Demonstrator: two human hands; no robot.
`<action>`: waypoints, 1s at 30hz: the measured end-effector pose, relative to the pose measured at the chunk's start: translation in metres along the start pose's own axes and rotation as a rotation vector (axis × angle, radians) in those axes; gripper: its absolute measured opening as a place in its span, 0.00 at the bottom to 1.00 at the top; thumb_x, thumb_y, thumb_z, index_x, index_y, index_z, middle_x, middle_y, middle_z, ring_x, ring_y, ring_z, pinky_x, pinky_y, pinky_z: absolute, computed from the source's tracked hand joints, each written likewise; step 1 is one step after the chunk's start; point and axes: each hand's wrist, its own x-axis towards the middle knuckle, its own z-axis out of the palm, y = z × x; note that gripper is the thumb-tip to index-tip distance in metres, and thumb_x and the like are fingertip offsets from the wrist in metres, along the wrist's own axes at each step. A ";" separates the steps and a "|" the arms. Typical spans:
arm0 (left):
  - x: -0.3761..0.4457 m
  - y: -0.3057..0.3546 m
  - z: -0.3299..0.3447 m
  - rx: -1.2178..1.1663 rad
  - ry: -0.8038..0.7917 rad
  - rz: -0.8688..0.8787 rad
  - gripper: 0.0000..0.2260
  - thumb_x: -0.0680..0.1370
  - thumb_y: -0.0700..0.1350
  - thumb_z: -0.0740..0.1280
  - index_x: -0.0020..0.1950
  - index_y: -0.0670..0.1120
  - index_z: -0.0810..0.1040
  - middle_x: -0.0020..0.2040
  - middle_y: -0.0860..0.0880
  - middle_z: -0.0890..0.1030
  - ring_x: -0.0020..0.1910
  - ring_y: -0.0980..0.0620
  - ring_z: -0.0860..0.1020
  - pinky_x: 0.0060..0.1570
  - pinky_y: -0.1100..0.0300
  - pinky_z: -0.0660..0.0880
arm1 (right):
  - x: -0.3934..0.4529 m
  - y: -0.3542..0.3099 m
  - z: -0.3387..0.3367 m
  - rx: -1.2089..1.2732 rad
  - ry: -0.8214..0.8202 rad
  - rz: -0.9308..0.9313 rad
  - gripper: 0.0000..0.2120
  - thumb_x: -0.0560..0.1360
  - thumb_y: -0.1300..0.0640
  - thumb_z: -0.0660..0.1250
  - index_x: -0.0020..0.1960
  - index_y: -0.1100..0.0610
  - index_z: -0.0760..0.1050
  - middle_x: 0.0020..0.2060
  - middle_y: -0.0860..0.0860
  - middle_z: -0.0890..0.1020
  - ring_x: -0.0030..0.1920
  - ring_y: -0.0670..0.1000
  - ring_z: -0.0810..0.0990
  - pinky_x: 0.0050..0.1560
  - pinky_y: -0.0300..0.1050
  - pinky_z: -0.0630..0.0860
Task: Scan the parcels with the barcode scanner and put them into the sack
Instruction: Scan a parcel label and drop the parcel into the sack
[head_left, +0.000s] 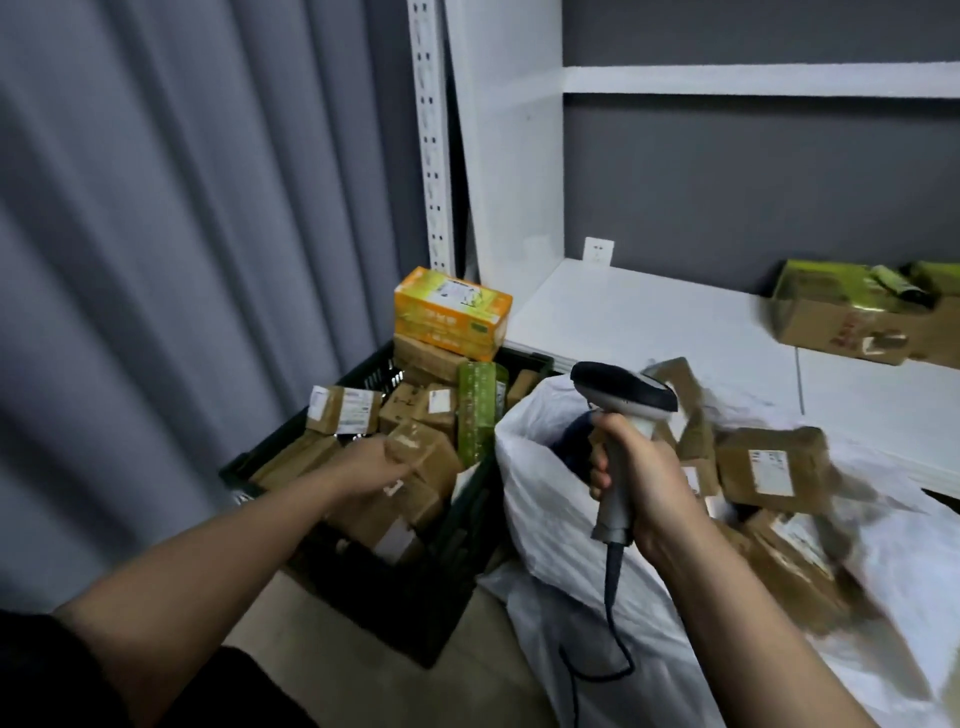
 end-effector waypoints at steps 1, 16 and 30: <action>0.003 -0.016 -0.005 0.015 -0.021 -0.037 0.27 0.72 0.61 0.69 0.64 0.45 0.74 0.63 0.45 0.77 0.62 0.45 0.75 0.61 0.55 0.72 | 0.004 0.007 0.008 -0.021 -0.005 0.012 0.11 0.78 0.59 0.65 0.39 0.59 0.68 0.23 0.52 0.68 0.21 0.50 0.65 0.23 0.40 0.64; 0.142 -0.046 0.046 0.197 -0.165 -0.128 0.58 0.62 0.77 0.65 0.78 0.54 0.36 0.78 0.38 0.44 0.77 0.36 0.47 0.72 0.38 0.47 | 0.064 0.071 0.077 -0.130 0.020 0.087 0.07 0.77 0.59 0.67 0.48 0.61 0.69 0.24 0.52 0.70 0.22 0.49 0.66 0.25 0.43 0.65; 0.126 -0.042 0.032 0.094 -0.156 -0.176 0.54 0.66 0.72 0.67 0.79 0.47 0.45 0.78 0.39 0.46 0.76 0.35 0.50 0.73 0.39 0.54 | 0.047 0.065 0.060 -0.150 0.015 0.058 0.06 0.77 0.60 0.67 0.48 0.60 0.70 0.23 0.52 0.70 0.22 0.50 0.65 0.25 0.43 0.65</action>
